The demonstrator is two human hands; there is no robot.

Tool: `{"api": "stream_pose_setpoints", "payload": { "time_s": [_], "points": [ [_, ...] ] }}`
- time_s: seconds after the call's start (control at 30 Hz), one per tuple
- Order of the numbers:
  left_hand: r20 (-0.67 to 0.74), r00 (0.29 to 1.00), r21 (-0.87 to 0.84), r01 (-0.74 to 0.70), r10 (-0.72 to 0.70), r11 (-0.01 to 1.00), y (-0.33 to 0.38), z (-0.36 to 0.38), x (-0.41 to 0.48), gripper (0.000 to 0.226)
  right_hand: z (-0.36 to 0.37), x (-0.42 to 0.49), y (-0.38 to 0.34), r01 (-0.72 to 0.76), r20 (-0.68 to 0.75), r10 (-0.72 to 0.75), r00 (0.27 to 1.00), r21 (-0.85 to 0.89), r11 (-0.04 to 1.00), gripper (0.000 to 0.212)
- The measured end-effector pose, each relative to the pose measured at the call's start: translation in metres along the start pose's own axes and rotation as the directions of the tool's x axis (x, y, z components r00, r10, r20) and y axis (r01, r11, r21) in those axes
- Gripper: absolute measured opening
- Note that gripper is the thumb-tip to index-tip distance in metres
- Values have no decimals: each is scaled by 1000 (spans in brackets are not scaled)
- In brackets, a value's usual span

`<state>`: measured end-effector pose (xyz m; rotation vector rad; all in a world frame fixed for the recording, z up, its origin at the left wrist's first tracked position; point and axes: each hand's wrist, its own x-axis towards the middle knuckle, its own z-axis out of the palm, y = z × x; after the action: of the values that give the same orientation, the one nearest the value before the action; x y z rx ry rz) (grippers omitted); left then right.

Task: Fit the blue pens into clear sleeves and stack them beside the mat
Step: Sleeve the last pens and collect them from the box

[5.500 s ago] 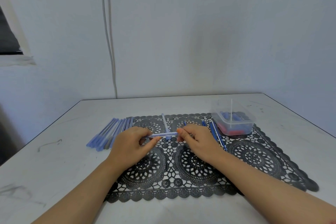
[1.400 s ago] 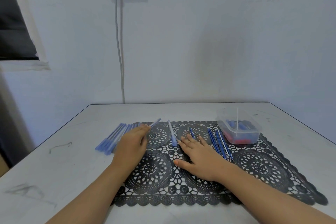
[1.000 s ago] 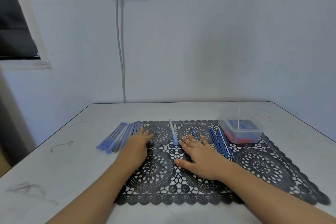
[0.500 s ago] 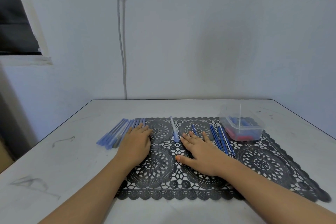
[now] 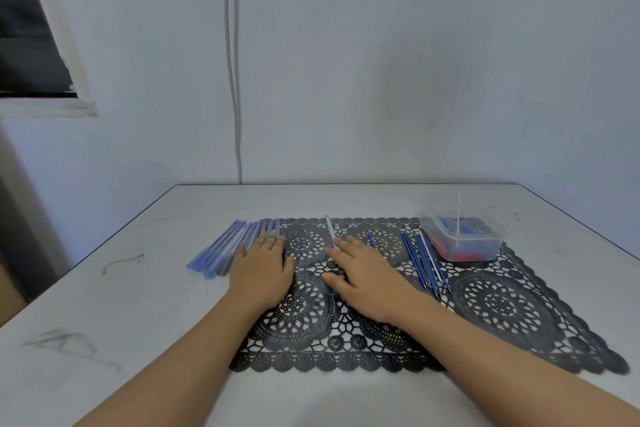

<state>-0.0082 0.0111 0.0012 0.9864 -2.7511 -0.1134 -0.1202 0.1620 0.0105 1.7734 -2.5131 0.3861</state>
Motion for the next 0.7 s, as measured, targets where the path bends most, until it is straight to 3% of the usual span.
{"api": "stream_pose_setpoints", "payload": {
  "time_s": [0.1, 0.47, 0.57, 0.7],
  "points": [
    [7, 1000, -7, 5, -5, 1000, 0, -1, 0, 55, 3, 0, 1, -21, 43, 23, 999, -43, 999, 55],
    [12, 1000, -18, -4, 5, 1000, -3, -1, -1, 55, -10, -4, -3, -130, -193, 130, 972, 13, 991, 25],
    [11, 1000, -16, -5, 5, 1000, -3, -1, -1, 55, -10, -6, -2, -161, -200, 171, 965, 69, 985, 17],
    [11, 1000, -10, -8, 8, 1000, -2, -2, -1, 55, -9, -7, -3, -200, -143, 221, 965, 147, 969, 40]
  ]
}}
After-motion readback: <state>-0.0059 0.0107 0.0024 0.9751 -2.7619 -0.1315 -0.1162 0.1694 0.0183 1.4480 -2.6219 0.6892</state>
